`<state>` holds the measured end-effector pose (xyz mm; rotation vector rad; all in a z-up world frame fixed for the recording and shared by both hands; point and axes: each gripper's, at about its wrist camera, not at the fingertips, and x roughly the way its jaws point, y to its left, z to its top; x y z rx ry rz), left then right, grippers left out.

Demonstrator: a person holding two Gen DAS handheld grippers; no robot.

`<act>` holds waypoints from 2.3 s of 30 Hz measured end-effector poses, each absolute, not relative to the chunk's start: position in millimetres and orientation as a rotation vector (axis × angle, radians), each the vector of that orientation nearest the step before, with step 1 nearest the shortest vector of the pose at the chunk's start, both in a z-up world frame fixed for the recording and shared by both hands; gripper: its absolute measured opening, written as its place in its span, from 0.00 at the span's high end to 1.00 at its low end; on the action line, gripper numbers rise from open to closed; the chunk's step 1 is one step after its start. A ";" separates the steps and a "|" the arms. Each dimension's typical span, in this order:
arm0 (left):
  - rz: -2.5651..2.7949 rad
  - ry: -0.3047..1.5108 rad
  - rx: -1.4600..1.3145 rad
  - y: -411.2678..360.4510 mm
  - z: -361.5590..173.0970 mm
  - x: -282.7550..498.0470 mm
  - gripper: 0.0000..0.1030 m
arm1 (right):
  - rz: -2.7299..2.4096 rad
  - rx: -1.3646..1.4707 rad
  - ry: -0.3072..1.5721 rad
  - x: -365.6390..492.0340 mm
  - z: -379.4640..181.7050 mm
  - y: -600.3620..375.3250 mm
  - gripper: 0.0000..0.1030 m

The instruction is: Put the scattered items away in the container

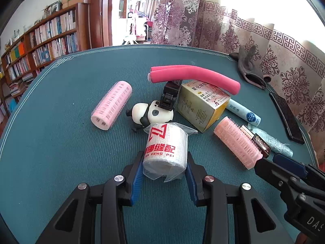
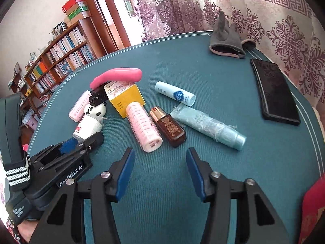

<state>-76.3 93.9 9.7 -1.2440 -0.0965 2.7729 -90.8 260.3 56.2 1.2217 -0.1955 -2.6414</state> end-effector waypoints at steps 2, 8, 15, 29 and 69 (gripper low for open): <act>2.777 -0.092 -1.243 95.0 9.5 -76.6 0.62 | -2.662 1.201 -0.126 -98.0 59.7 252.3 0.45; 2.780 -0.099 -1.237 94.6 9.0 -75.8 0.62 | -2.624 1.159 -0.010 -115.3 59.7 235.6 0.50; 2.785 -0.093 -1.238 95.7 8.8 -75.9 0.62 | -2.621 1.126 0.147 -121.7 56.9 225.2 0.53; 2.846 -0.106 -1.218 88.8 12.6 -70.2 0.62 | -2.654 1.084 0.592 -101.3 42.1 187.9 0.69; 2.705 0.089 -1.026 150.8 38.2 -12.2 0.62 | -2.994 1.101 -0.061 51.2 105.7 325.6 0.70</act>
